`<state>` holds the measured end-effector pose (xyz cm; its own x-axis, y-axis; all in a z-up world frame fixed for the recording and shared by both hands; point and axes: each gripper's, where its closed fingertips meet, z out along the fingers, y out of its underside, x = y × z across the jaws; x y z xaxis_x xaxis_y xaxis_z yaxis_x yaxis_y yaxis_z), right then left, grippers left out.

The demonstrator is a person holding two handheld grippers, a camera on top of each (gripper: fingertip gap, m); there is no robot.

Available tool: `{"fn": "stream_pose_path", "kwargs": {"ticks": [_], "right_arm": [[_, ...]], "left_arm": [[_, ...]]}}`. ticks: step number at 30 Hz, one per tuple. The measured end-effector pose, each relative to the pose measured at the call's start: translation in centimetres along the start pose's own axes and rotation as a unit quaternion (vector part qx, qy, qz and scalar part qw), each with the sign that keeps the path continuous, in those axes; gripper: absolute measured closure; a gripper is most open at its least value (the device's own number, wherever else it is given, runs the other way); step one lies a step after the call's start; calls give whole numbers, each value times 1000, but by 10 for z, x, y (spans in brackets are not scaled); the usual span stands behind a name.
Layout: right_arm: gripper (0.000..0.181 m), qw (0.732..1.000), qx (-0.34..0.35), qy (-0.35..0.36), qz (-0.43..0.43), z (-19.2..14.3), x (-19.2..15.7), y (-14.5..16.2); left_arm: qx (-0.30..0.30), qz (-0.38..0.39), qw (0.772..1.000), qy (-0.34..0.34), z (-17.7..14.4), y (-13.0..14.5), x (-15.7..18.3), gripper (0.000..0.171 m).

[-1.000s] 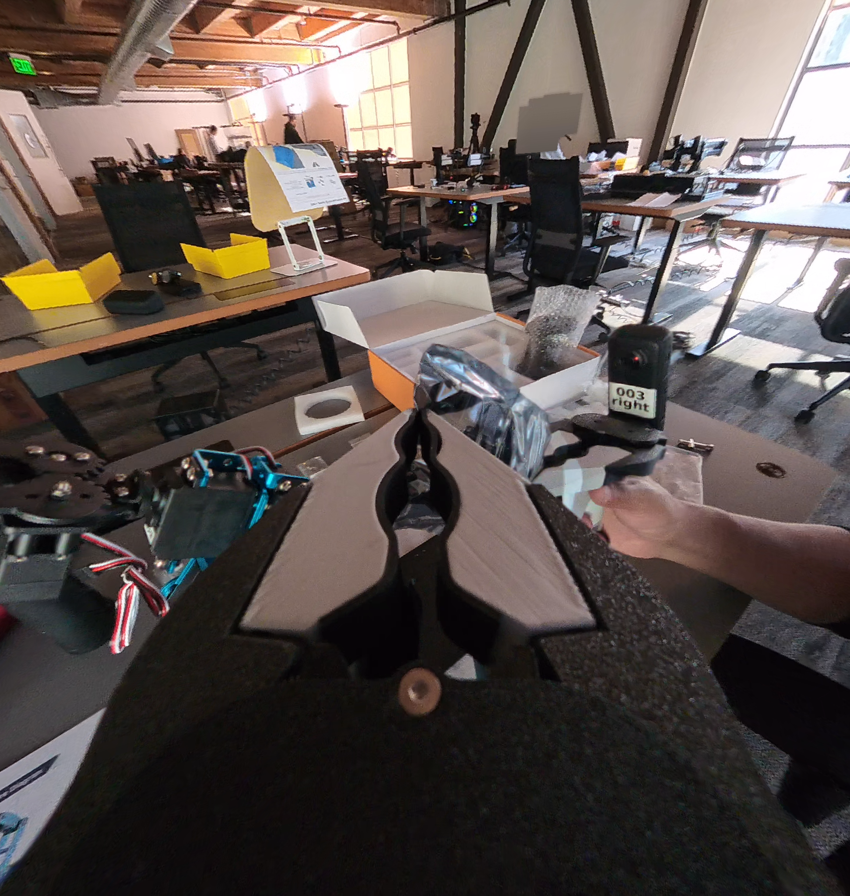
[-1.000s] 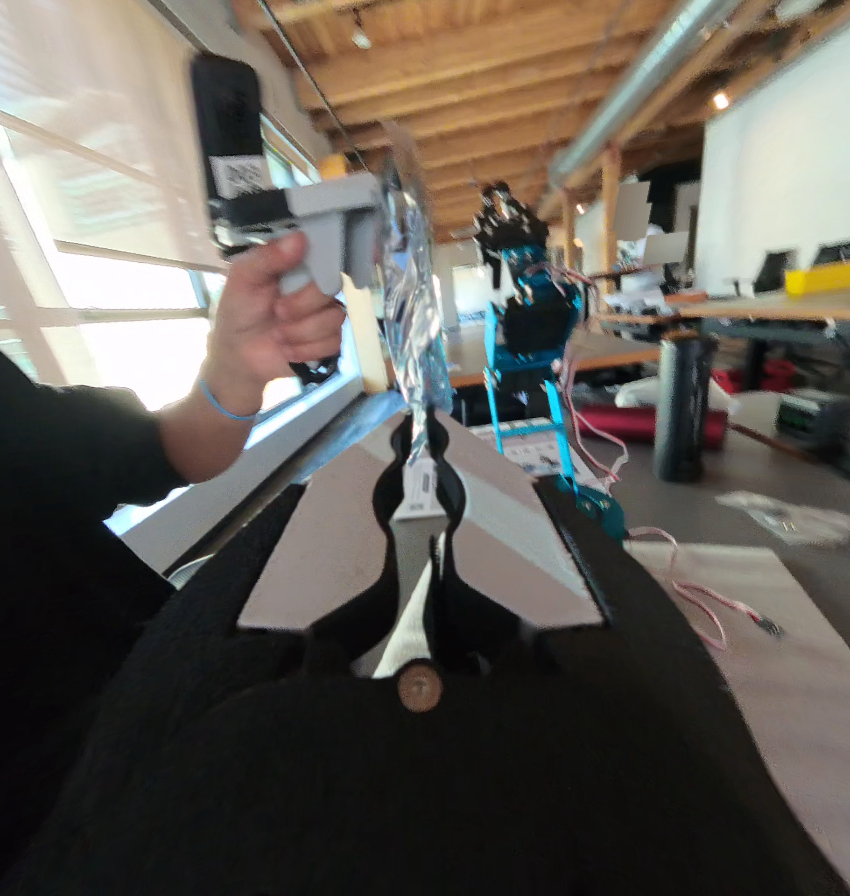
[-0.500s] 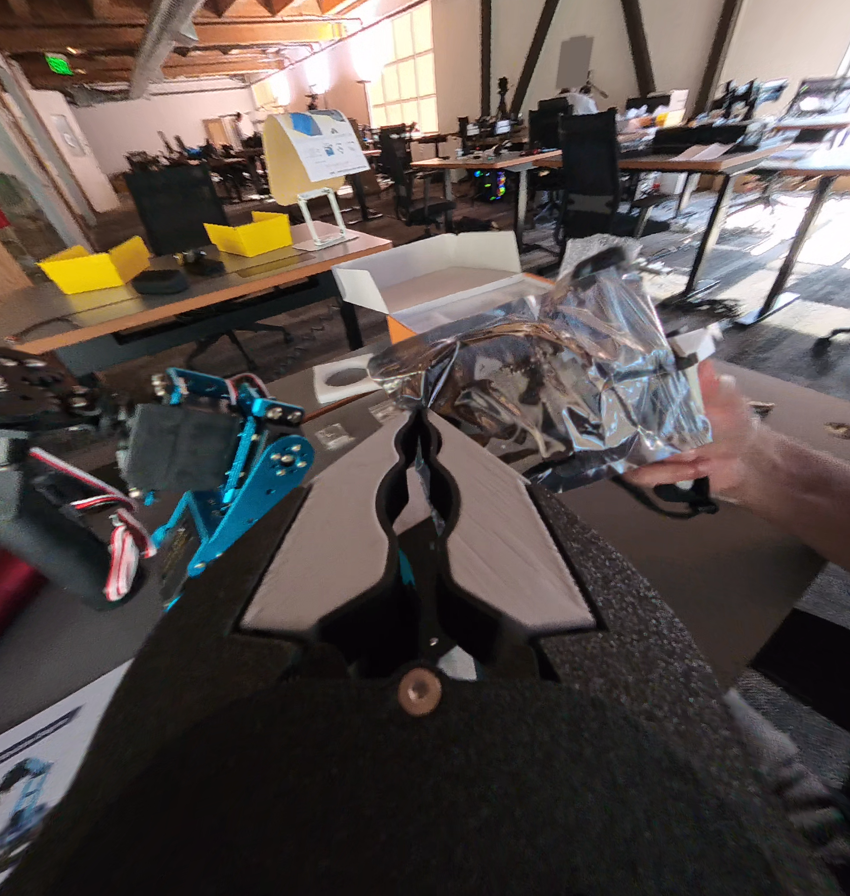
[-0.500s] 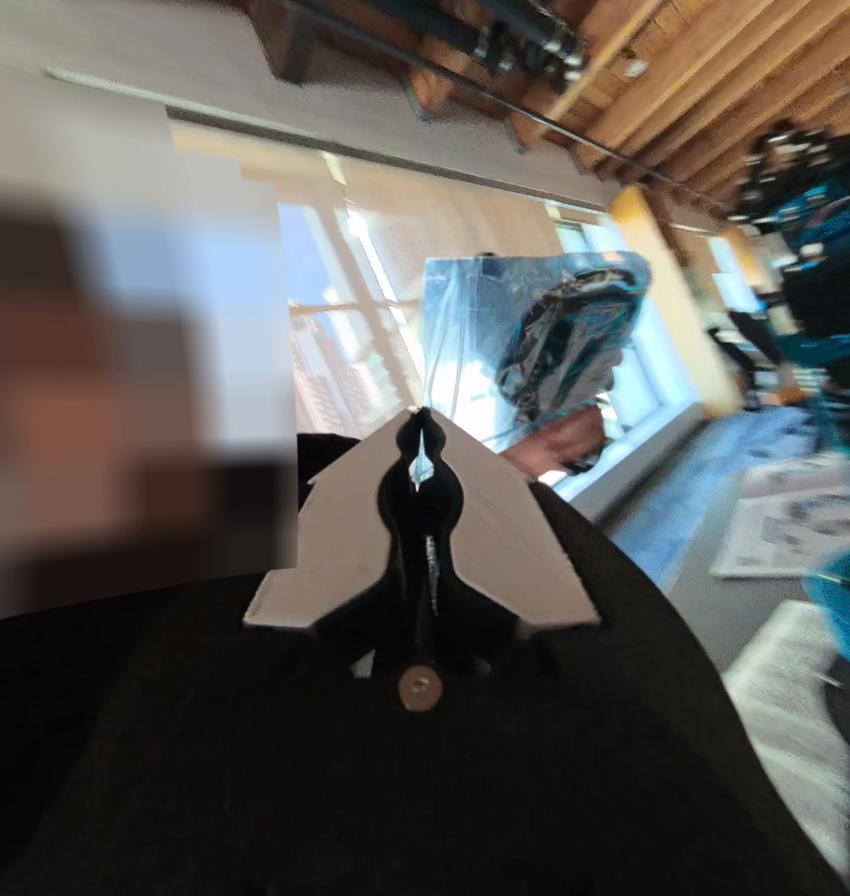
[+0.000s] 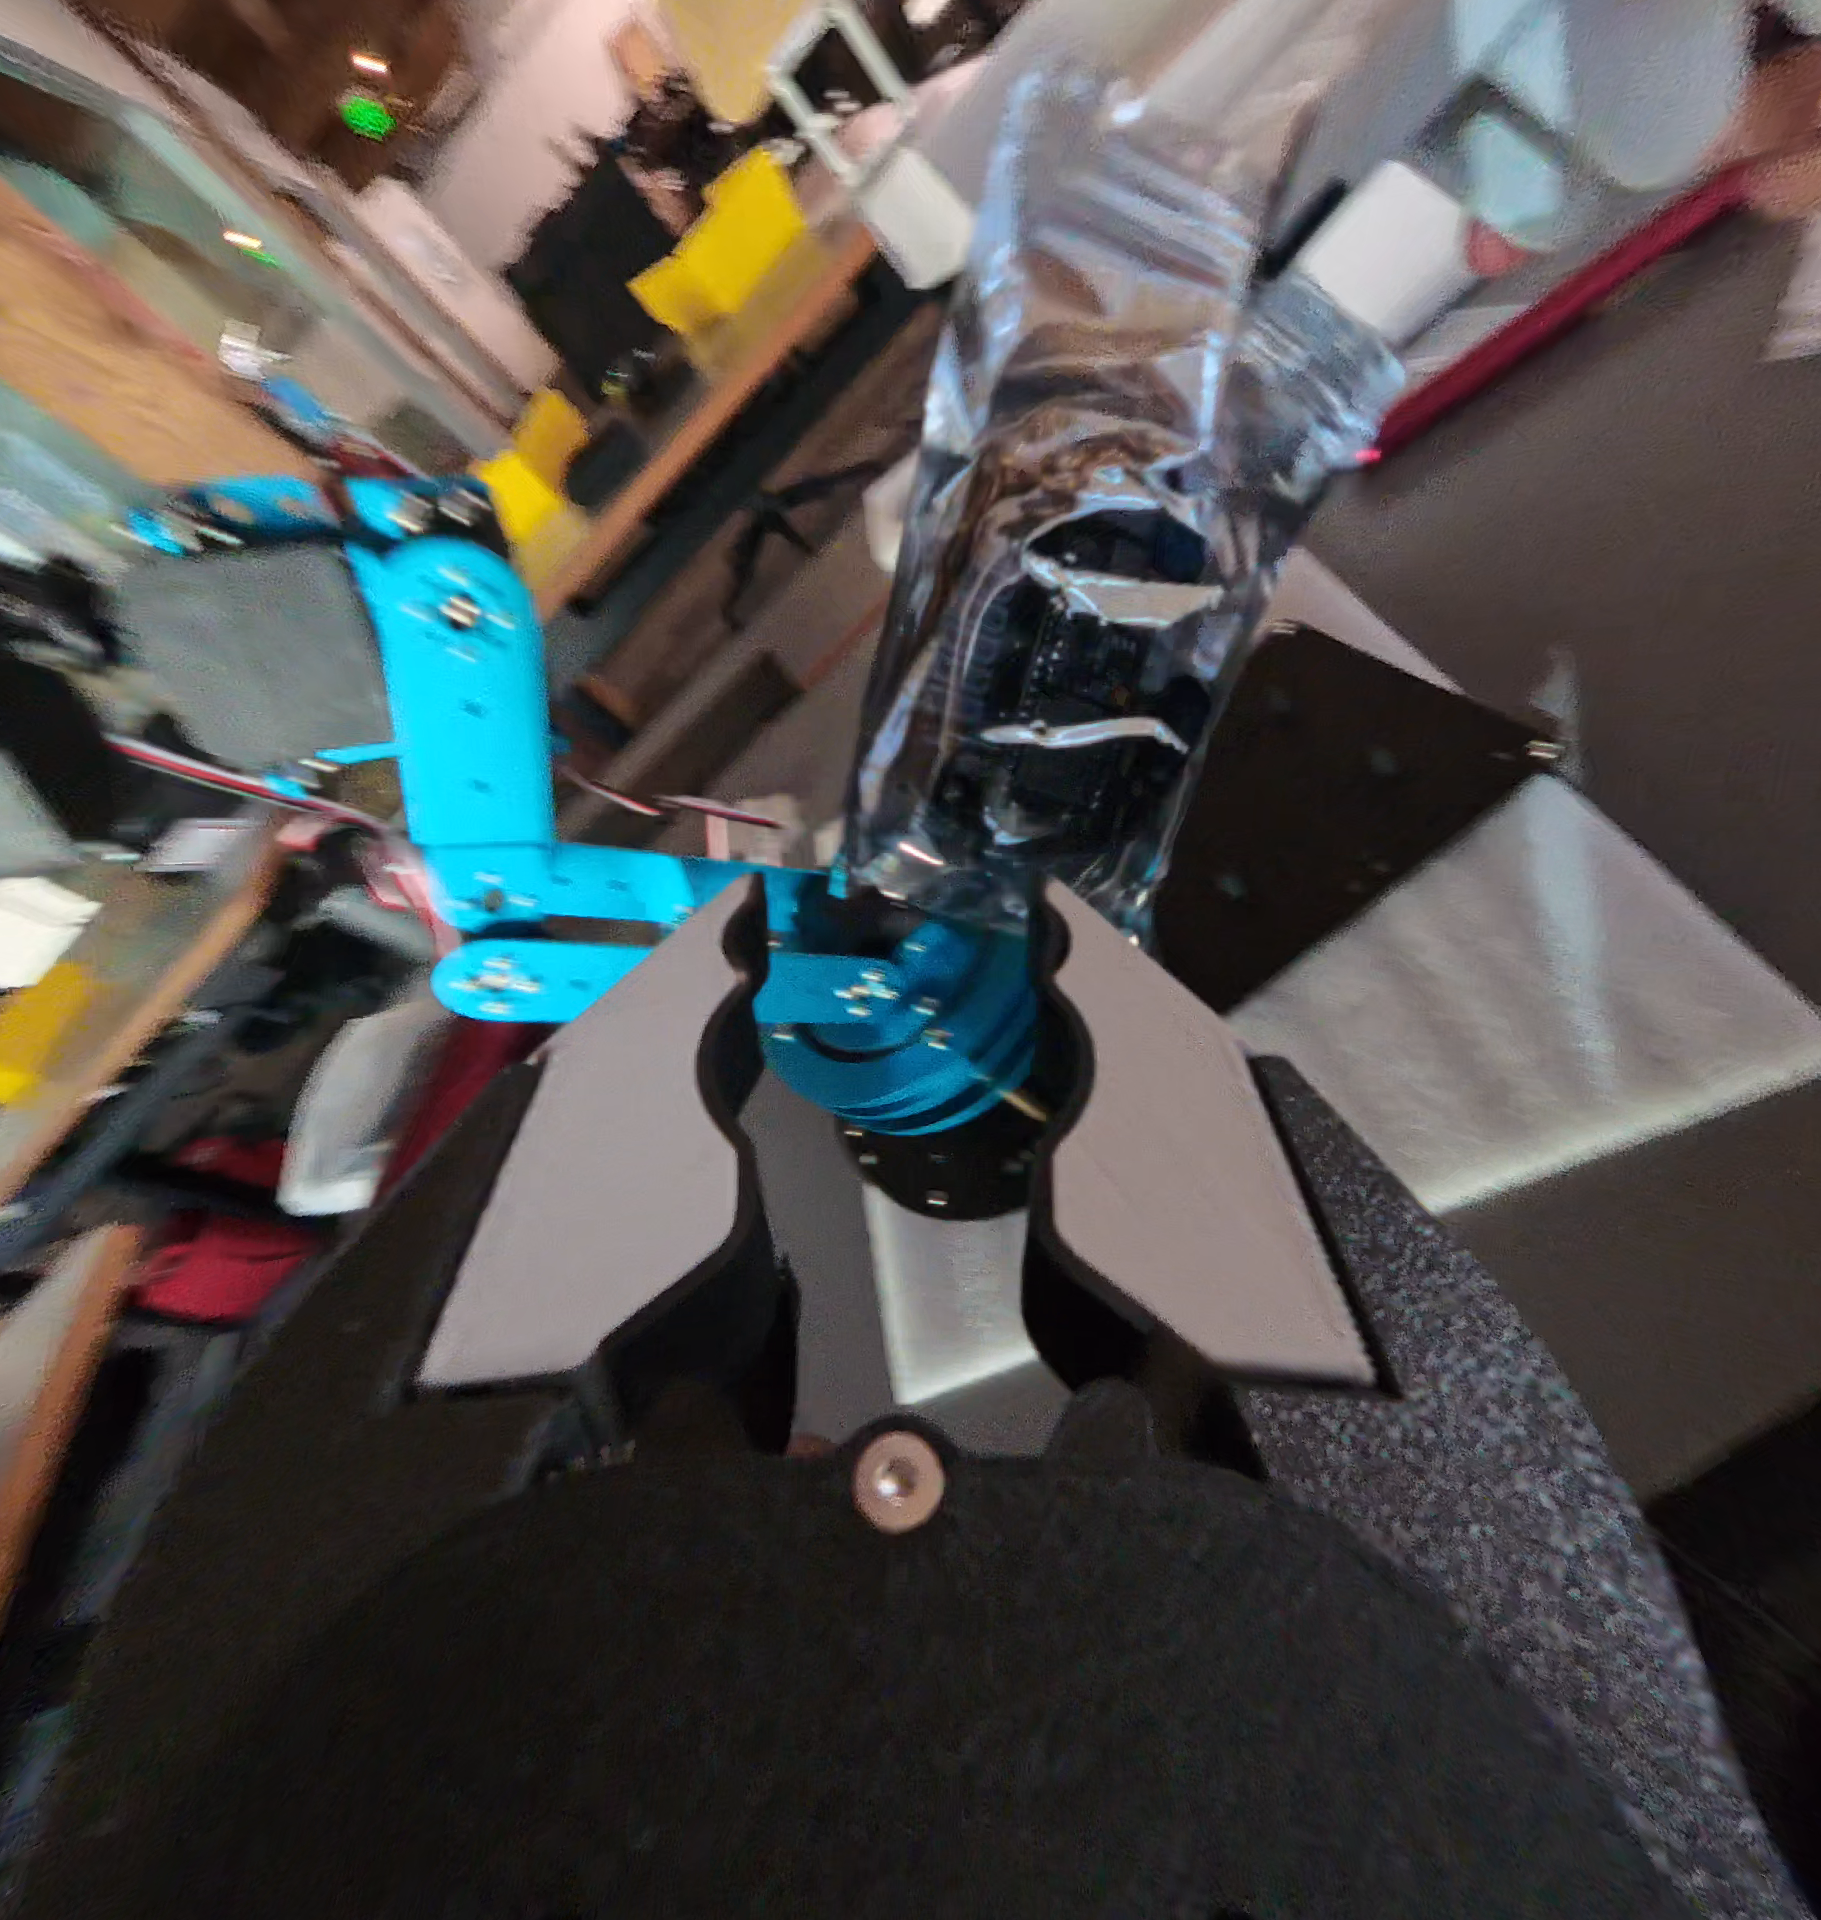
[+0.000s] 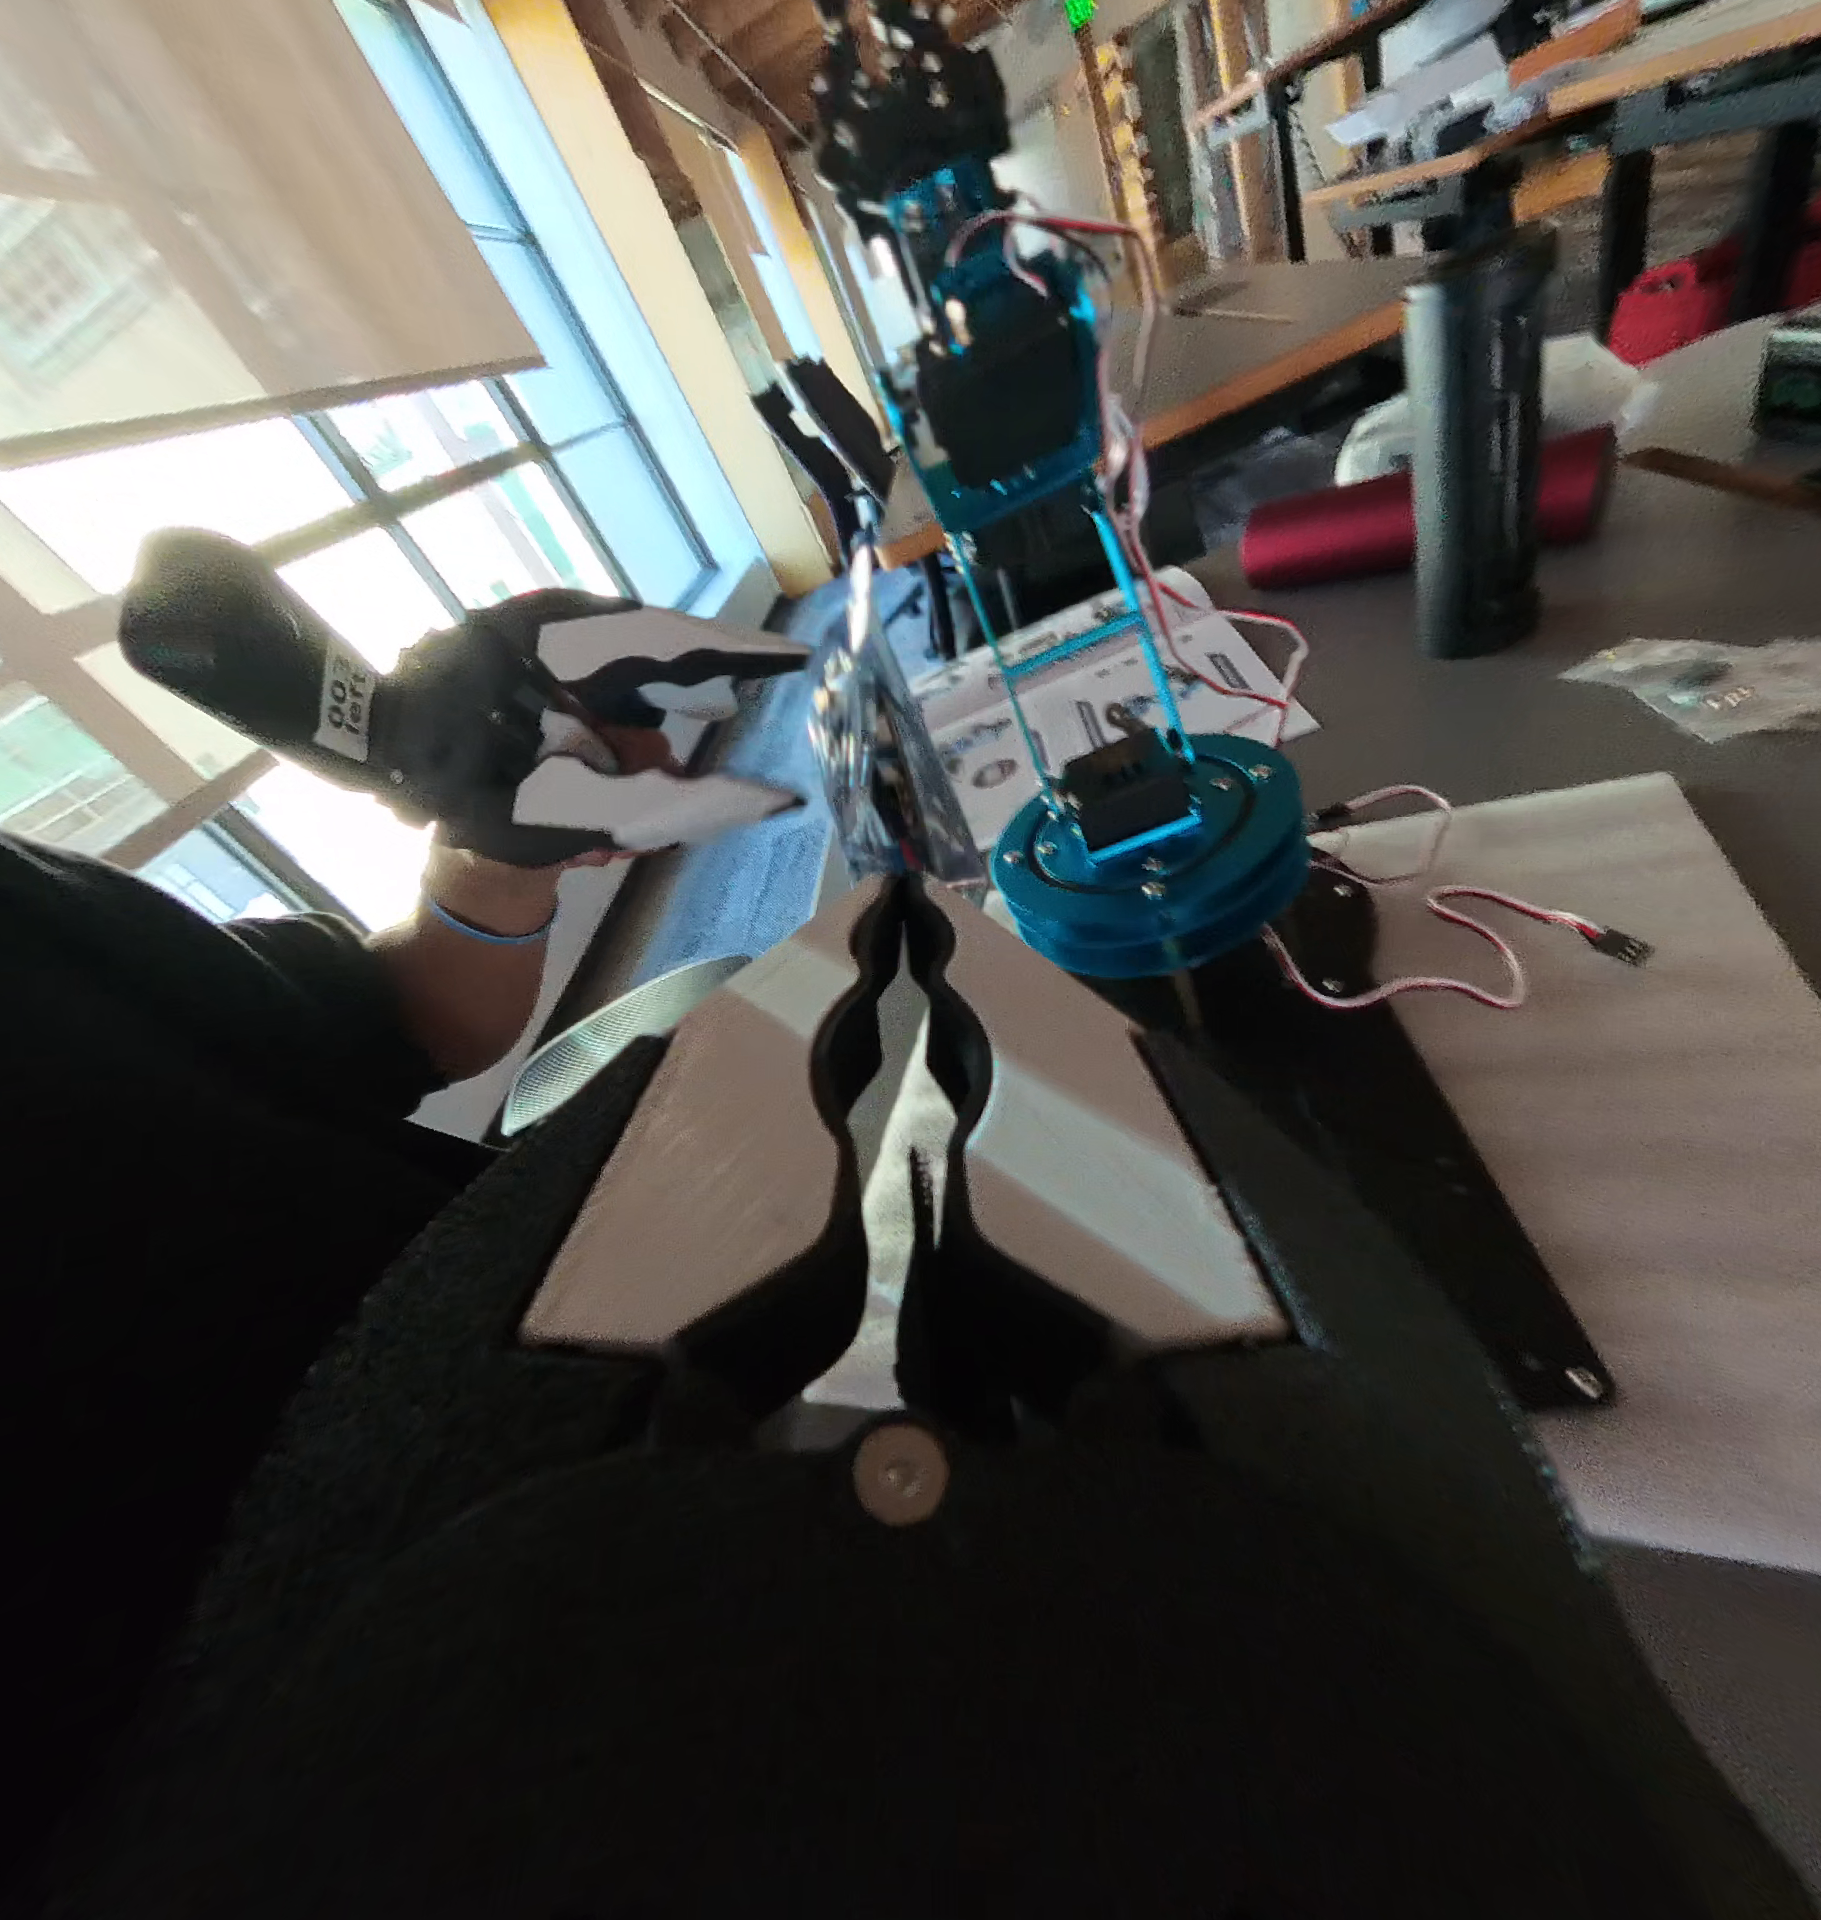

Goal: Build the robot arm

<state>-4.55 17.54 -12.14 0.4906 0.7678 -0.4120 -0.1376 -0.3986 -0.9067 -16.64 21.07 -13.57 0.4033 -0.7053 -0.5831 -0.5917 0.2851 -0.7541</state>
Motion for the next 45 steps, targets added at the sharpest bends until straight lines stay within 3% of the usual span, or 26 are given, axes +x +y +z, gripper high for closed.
{"fn": "stream_pose_path", "kwargs": {"ticks": [3,5,8,10,14,16,18,21,26,29,34,37,39,42,45], "right_arm": [[181,999,-30,-28,13,-7,-6,6],[181,998,-66,6,22,-7,7,19],[181,991,-116,61,31,3,15,36],[181,985,-137,104,19,10,17,41],[181,975,-157,157,-6,25,3,42],[181,970,-173,168,-16,33,-6,44],[181,965,-195,172,-22,39,-13,47],[181,964,-215,157,-9,46,-27,48],[181,958,-239,158,-25,56,-43,47],[181,955,-257,143,-32,59,-53,52],[180,946,-302,91,-69,57,-64,62],[168,956,-281,43,-77,52,-70,40],[175,956,-276,13,-99,47,-71,26],[172,930,-336,-14,-146,47,-64,40],[174,886,-402,-45,-226,51,-55,64]], "left_arm": [[-13,-45,994,97,3,25,30,121],[-10,-79,989,126,2,33,37,118],[38,-144,977,150,3,9,53,98],[46,-196,969,145,13,-7,71,67],[80,-246,965,42,32,-27,75,65],[91,-222,971,0,39,-32,77,60],[88,-202,975,-22,45,-30,78,59],[70,-232,970,-21,50,-19,75,56],[76,-234,969,-8,46,-16,74,65],[94,-217,971,22,38,-17,76,87],[115,-196,971,76,34,-19,86,83],[124,-181,972,86,31,-21,92,83],[119,-173,974,89,32,-18,96,83],[113,-176,973,92,33,-15,99,82],[109,-178,973,103,34,-15,101,81]]}}
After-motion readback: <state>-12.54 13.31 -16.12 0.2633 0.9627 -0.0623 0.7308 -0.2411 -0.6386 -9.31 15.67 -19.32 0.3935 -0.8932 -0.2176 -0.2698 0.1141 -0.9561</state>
